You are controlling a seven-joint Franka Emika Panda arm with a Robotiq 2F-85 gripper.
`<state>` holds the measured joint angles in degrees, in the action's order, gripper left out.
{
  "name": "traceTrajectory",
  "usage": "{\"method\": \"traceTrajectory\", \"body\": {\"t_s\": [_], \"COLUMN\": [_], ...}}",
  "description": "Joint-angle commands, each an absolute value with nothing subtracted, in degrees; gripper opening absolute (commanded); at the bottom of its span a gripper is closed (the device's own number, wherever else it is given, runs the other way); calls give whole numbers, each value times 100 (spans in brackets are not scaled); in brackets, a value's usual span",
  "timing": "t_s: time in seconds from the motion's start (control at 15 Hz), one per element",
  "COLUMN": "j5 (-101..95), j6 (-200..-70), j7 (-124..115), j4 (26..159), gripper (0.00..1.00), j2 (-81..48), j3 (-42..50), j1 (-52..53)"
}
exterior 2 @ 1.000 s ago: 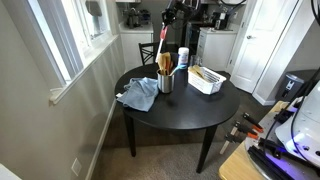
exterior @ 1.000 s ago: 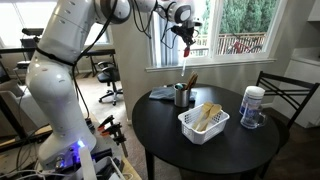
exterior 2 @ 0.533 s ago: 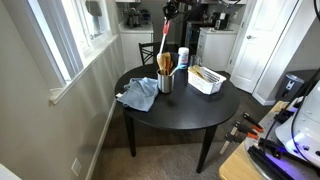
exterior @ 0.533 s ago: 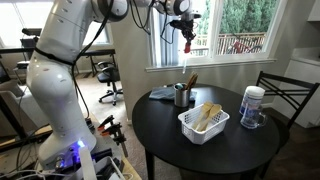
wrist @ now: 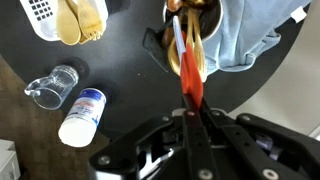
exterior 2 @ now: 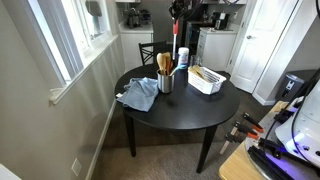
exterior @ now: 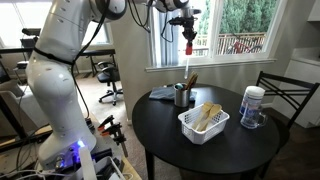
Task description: Put the red spatula in the white basket.
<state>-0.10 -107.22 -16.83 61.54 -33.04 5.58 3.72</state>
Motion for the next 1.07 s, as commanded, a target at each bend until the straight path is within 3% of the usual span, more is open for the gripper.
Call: {"method": "traceTrajectory", "body": {"t_s": [0.0,1.0], "j5": [-145,-1017], "j6": [-10280,-7836], "j7": [-1787,-2021], "j4": [6296,4759], "gripper": [5,5], "j2": [-3262,-5199], "j3": [654,1154], "j1": [417,-24]}}
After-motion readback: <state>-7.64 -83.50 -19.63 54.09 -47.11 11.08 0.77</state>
